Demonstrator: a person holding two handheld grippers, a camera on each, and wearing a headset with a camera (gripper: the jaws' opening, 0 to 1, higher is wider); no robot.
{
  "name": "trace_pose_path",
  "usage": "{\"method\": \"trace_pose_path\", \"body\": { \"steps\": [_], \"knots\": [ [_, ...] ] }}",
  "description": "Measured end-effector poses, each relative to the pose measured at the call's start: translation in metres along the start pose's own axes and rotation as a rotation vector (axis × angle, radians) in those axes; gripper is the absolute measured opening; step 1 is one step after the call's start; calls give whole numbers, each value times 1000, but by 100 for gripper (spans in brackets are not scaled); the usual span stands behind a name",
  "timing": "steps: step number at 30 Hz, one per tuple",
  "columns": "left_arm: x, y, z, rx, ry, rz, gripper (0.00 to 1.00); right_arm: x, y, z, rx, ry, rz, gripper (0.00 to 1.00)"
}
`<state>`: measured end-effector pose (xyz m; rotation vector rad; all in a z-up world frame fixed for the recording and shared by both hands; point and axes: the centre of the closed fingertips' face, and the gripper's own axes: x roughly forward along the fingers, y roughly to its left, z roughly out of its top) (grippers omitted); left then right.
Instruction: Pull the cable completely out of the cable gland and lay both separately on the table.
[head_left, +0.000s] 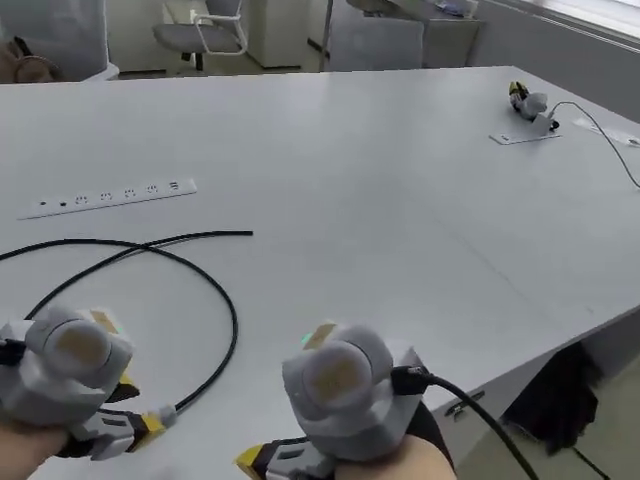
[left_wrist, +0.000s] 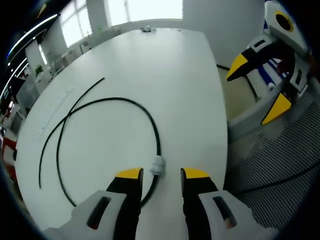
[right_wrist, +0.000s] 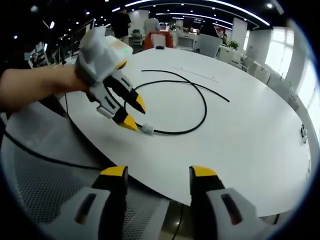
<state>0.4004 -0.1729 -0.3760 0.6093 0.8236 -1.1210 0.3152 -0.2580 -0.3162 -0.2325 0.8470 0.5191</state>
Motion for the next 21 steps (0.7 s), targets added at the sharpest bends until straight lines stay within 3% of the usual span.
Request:
{"method": "trace_pose_path", "body": {
  "steps": [7, 10, 13, 18, 20, 21],
  "knots": [
    [21, 2, -13, 3, 4, -2, 29, 0, -2, -1, 5, 11, -19, 50],
    [27, -1, -10, -40, -41, -25, 27, 0, -3, -2, 13, 14, -28, 50],
    [29, 4, -15, -20, -13, -4, 24, -1, -5, -3, 18, 19, -43, 51],
    [33, 7, -20, -32, -4, 9, 21, -2, -6, -3, 22, 24, -50, 51],
    [32, 6, -17, -27, -14, 10, 18, -2, -7, -4, 21, 25, -53, 51],
    [33, 3, -13, -74, -51, -14, 18, -2, -7, -4, 23, 25, -55, 51]
  ]
}}
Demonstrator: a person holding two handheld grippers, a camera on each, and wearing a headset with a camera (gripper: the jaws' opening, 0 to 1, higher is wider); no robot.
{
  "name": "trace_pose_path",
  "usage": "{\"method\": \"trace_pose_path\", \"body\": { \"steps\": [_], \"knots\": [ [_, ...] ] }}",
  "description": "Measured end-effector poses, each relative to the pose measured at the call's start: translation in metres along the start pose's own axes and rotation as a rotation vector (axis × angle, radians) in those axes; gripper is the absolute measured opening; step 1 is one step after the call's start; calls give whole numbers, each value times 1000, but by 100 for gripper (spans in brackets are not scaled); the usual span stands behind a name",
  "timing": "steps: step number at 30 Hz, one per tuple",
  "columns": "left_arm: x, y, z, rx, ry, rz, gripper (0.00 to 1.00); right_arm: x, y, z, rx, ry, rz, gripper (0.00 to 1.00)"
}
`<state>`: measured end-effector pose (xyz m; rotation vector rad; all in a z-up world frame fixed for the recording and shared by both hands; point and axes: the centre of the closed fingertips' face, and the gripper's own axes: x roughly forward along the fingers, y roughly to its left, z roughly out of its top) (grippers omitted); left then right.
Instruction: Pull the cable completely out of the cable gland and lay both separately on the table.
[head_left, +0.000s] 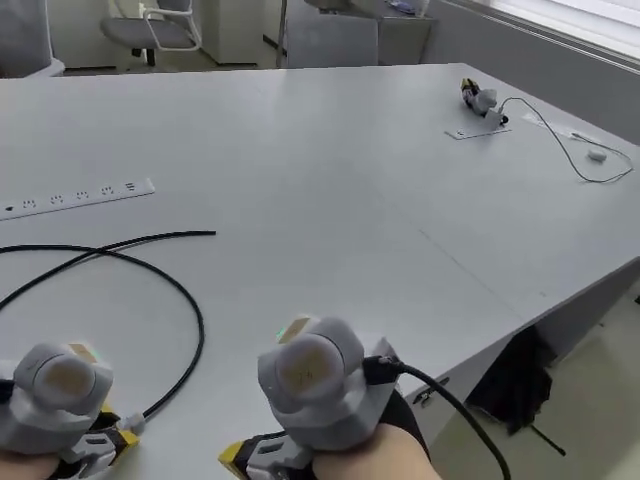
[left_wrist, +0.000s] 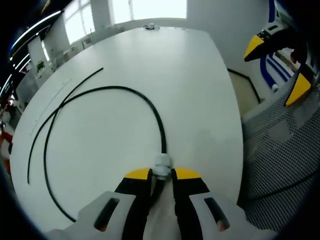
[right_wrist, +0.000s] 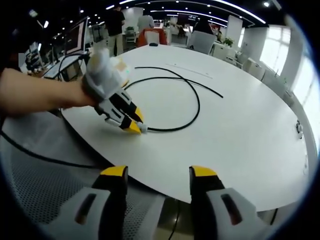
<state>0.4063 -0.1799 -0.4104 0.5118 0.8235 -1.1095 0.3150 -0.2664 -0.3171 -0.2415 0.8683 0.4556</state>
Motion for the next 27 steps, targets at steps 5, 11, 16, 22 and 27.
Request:
{"method": "trace_pose_path", "body": {
  "steps": [5, 11, 16, 22, 27],
  "knots": [
    [-10, -2, 0, 6, 9, -5, 18, 0, 0, 1, 1, -4, -2, 50],
    [-36, -4, 17, 27, -31, -14, 18, -1, 4, 4, -5, -11, 9, 50],
    [-60, -2, 37, 52, -84, -9, 18, 0, 8, 5, -10, -20, 23, 49],
    [-90, -3, 51, 54, -141, 14, 18, -2, 7, 4, -8, -26, 14, 49],
    [-115, -10, 55, 75, -164, 21, 18, -2, 9, 0, -1, -20, 19, 50]
  ]
}}
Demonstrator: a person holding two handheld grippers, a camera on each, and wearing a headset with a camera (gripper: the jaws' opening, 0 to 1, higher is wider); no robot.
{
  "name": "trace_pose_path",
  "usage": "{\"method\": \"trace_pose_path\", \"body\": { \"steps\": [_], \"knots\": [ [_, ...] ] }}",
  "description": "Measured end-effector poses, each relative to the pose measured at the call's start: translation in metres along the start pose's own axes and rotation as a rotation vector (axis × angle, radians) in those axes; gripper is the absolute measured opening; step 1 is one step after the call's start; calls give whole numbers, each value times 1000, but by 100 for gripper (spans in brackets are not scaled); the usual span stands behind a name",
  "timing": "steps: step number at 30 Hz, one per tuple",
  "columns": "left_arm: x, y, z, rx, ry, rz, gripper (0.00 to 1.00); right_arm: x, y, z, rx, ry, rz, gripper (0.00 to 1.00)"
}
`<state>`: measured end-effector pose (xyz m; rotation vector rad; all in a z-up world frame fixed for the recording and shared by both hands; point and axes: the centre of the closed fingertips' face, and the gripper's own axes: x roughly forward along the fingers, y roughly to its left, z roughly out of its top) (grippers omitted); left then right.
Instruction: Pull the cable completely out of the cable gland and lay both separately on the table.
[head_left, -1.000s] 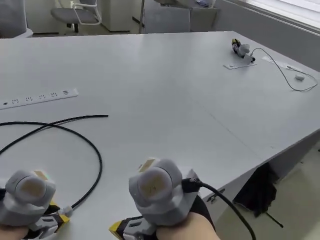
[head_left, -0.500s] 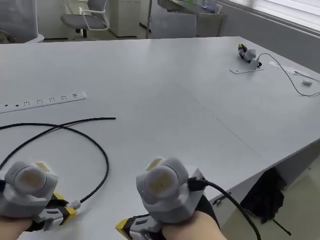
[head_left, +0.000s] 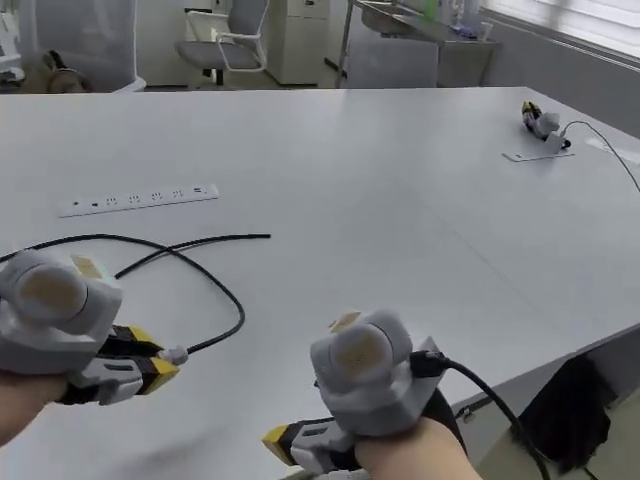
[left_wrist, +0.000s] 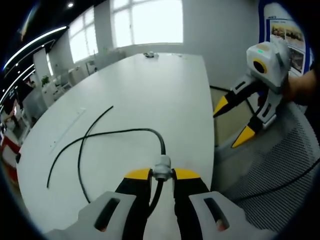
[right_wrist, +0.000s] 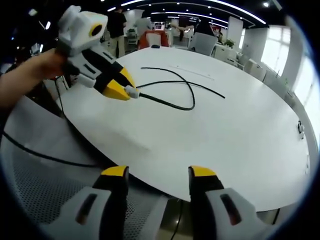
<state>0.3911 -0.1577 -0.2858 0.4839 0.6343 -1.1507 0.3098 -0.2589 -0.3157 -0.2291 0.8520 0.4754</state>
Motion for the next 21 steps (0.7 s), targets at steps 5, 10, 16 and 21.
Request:
{"method": "trace_pose_path", "body": {
  "steps": [5, 10, 16, 21],
  "knots": [
    [-24, -8, 1, 7, -15, 1, 18, 0, 1, -1, -4, 7, 6, 49],
    [-46, -13, -3, -15, -44, 17, 18, 0, 2, -3, -3, 15, 13, 49],
    [-69, -16, -16, -36, -55, 48, 18, 2, 8, -7, 0, 35, 46, 49],
    [-80, -22, -25, -55, -63, 64, 18, 3, 19, -6, -13, 35, 111, 50]
  ]
}}
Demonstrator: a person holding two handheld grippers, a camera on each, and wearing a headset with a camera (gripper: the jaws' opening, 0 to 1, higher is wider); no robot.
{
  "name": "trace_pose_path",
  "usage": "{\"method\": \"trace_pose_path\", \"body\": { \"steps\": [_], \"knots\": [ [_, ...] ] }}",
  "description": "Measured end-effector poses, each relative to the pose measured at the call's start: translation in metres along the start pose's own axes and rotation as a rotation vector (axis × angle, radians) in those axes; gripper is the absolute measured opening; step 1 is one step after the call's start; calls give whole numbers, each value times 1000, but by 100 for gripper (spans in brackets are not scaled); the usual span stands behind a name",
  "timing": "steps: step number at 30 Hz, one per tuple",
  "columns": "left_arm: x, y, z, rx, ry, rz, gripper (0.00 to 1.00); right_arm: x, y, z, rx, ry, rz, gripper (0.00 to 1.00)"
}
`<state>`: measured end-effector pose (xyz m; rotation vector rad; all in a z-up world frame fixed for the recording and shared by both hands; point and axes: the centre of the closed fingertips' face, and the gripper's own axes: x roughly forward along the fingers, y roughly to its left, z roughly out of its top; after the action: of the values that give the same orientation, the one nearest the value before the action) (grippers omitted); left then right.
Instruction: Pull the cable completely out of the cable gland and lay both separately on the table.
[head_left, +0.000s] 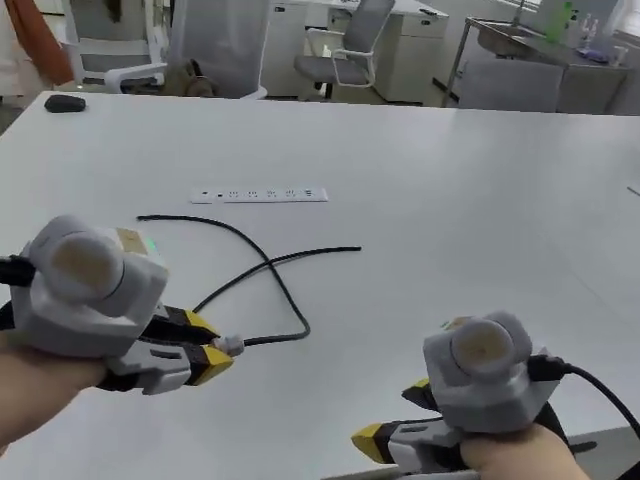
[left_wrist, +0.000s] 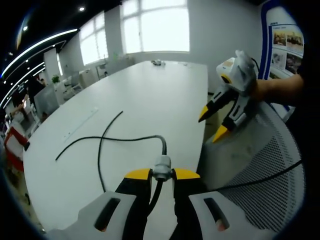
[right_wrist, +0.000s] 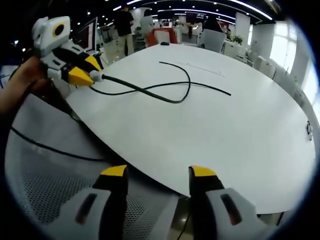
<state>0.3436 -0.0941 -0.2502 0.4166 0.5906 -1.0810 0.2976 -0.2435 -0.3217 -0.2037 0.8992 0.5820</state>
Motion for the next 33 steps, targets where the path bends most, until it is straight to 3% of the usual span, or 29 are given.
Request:
{"method": "trace_pose_path", "body": {
  "steps": [2, 4, 5, 7, 12, 17, 19, 23, 25, 28, 30, 33],
  "knots": [
    [-3, -2, -2, 0, -1, 8, 18, 0, 4, 4, -24, -14, 31, 50],
    [-6, -3, -7, 0, -1, 18, 18, -2, 21, 16, -47, -81, 154, 50],
    [-6, -5, -10, -8, -1, 20, 18, -4, 25, 16, -25, -80, 186, 50],
    [-7, -7, -16, -12, 0, 27, 18, -6, 21, 24, -30, -113, 192, 50],
    [-4, -11, -25, 4, 14, 35, 18, -13, 32, 42, -119, -109, 268, 48],
    [2, -16, -31, 16, 15, 27, 18, -13, 62, 80, -223, -178, 372, 45],
    [5, -18, -35, 16, 22, 24, 18, -9, 71, 90, -245, -199, 387, 45],
    [13, -21, -45, 4, 39, 12, 18, 5, 83, 100, -252, -222, 419, 42],
    [13, -20, -49, 50, 73, 25, 18, 11, 89, 105, -255, -233, 444, 40],
    [17, -28, -48, 88, 72, 6, 18, 13, 98, 112, -250, -266, 495, 36],
    [19, -28, -50, 98, 80, 0, 18, 13, 107, 111, -284, -276, 557, 35],
    [16, -30, -40, 62, 21, -27, 18, 11, 121, 103, -345, -254, 643, 34]
  ]
}}
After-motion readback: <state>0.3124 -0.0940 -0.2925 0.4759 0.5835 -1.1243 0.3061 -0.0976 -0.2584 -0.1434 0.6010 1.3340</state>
